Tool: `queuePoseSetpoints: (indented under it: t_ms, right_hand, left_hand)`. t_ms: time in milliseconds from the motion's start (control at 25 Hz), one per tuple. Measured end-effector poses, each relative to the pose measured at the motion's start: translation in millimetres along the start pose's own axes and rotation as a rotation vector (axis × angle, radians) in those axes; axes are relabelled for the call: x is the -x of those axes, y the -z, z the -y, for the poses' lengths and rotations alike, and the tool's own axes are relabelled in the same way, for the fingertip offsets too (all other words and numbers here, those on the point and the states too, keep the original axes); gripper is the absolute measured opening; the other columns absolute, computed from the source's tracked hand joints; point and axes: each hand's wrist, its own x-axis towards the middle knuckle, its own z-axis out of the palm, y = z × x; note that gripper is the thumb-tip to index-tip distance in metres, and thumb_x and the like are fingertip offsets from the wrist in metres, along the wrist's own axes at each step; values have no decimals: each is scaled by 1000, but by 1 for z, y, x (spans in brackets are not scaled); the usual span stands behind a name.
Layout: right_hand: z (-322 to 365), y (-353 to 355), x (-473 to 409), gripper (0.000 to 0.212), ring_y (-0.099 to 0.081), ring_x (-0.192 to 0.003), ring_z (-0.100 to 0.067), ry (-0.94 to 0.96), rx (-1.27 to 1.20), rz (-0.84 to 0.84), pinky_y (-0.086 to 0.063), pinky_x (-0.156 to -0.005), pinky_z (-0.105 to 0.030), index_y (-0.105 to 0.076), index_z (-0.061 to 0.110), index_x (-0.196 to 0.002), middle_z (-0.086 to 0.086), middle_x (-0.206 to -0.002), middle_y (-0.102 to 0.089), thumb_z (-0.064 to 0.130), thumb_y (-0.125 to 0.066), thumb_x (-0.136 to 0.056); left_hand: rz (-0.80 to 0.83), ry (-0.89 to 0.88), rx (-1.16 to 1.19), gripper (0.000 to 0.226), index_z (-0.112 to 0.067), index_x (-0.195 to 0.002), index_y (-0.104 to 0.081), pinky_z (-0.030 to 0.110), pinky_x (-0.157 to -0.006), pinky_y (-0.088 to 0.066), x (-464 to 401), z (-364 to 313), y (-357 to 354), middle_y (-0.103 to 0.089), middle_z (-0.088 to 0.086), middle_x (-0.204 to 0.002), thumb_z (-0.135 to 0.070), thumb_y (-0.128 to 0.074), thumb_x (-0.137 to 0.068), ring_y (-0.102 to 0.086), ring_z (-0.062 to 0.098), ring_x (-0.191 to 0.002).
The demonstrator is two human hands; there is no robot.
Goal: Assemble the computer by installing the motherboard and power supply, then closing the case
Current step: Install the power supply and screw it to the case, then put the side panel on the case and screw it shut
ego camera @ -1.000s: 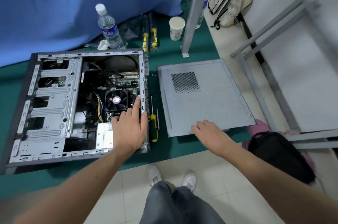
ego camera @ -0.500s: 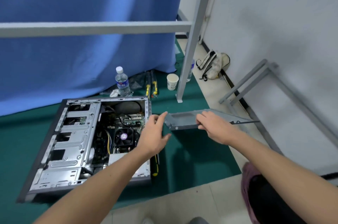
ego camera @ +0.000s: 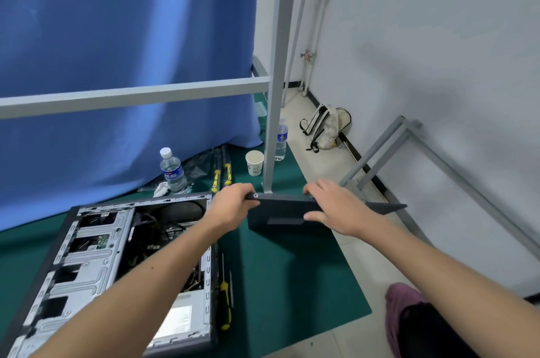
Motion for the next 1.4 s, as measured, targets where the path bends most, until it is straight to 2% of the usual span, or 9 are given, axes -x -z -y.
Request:
queuePoseSetpoints:
  t_ms: [80, 280, 440, 560, 760, 960, 1080, 1240, 1400]
  right_hand:
    - [-21, 1, -6, 34, -52, -104, -22, -33, 123, -12, -47, -86, -37, -46, 18, -117, -1, -112, -53, 42, -57, -96]
    - [-44, 4, -44, 38, -55, -87, -23, -3, 190, -101, -48, -71, -35, -40, 21, -94, -2, -97, -59, 56, -54, -93]
    - [-56, 9, -58, 41, -59, -76, -20, 21, 217, -59, -48, -63, -32, -45, 22, -93, 1, -89, -63, 62, -48, -93]
    - [-54, 9, -58, 43, -61, -75, -19, 40, 220, -42, -50, -64, -33, -48, 22, -94, 2, -89, -66, 65, -44, -93]
    - [-42, 22, -60, 46, -62, -82, -19, 3, 251, -60, -46, -67, -28, -55, 20, -97, 1, -95, -67, 64, -42, -95]
    - [-4, 74, -70, 47, -63, -78, -25, -42, 327, -198, -53, -69, -38, -40, 18, -96, -4, -89, -64, 65, -45, -93]
    - [16, 119, -68, 50, -57, -68, -23, -86, 328, -298, -46, -57, -34, -45, 19, -98, -1, -83, -64, 69, -44, -90]
    - [44, 172, -43, 46, -43, -55, -8, -158, 192, -454, -26, -48, -25, -34, 30, -74, 13, -63, -46, 72, -46, -86]
    - [53, 198, -7, 53, -52, -59, -14, -344, -116, -622, -38, -54, -34, -41, 22, -68, 6, -61, -53, 71, -56, -81]
  left_hand:
    - [1, 52, 41, 28, -20, -74, -48, 30, -59, -32, -16, 1, 7, -52, -4, -70, -26, -65, -94, -49, 23, -74]
    - [-111, 152, 89, 35, -26, -69, -42, 29, -57, -30, -43, -4, 1, -50, -9, -71, -31, -65, -94, -48, 22, -75]
    - [-284, 273, 237, 15, -25, -92, -55, 30, -62, -33, -45, -6, -18, -55, -16, -76, -36, -66, -93, -54, 15, -76]
    - [-334, 314, 408, 12, -24, -96, -58, 20, -62, -36, -45, -3, -26, -58, -19, -82, -34, -65, -94, -56, 5, -76]
    - [-220, 295, 763, 22, -17, -117, -60, 39, -100, -50, -39, 10, -12, -66, -1, -114, -27, -61, -98, -62, 17, -109]
    - [-92, 361, 789, 25, -14, -118, -58, 40, -97, -48, -23, 37, 4, -63, 3, -118, -31, -59, -99, -61, 21, -108]
    - [-92, 457, 949, 23, -12, -113, -56, 41, -90, -50, -15, 49, 7, -60, 7, -120, -31, -57, -100, -62, 21, -97]
    - [6, 595, 1081, 55, -10, -140, -43, 40, -88, -47, -8, 48, 8, -53, 8, -129, -44, -56, -98, -58, 25, -108]
    - [102, 553, 1217, 83, -21, -156, -20, 47, -104, -41, -12, 36, 12, -38, 6, -152, -60, -55, -91, -47, 28, -132]
